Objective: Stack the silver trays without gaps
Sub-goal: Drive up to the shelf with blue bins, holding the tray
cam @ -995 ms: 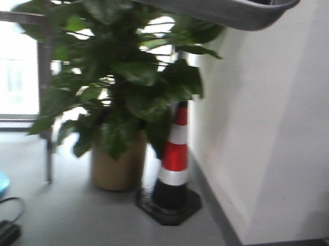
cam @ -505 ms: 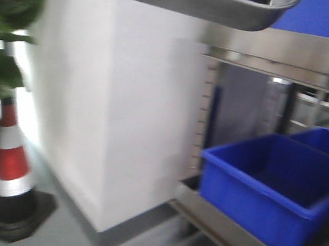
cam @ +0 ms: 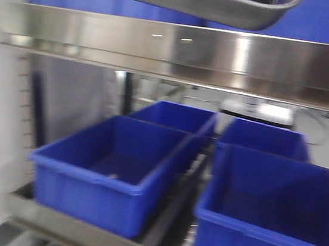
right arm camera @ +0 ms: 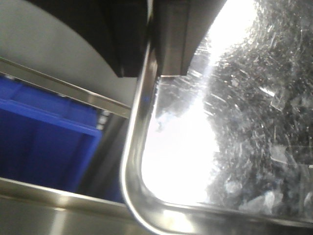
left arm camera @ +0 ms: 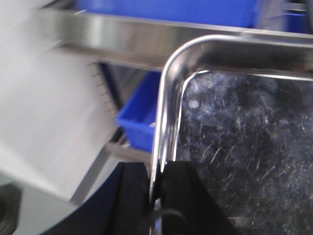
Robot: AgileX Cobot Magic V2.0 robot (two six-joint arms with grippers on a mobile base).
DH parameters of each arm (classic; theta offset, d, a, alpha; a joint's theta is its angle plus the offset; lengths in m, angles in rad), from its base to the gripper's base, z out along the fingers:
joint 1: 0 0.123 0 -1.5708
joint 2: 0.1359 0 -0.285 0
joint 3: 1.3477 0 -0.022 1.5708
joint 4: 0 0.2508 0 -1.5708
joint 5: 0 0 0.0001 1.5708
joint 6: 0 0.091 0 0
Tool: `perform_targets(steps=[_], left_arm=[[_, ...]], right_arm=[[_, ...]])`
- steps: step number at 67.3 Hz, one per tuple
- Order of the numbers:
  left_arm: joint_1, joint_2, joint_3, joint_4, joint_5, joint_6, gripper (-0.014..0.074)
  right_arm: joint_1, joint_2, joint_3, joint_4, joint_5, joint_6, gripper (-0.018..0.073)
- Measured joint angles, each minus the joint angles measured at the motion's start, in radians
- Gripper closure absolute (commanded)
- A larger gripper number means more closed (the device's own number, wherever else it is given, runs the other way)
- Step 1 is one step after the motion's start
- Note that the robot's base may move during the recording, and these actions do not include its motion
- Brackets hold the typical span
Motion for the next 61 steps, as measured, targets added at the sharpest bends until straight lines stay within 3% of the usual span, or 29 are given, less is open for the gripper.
perform_targets(steps=[61], left_arm=[[0.000, 0.002, 0.000, 0.000, -0.007, 0.000, 0.0613]], right_arm=[[0.000, 0.000, 0.000, 0.000, 0.010, 0.000, 0.0575]])
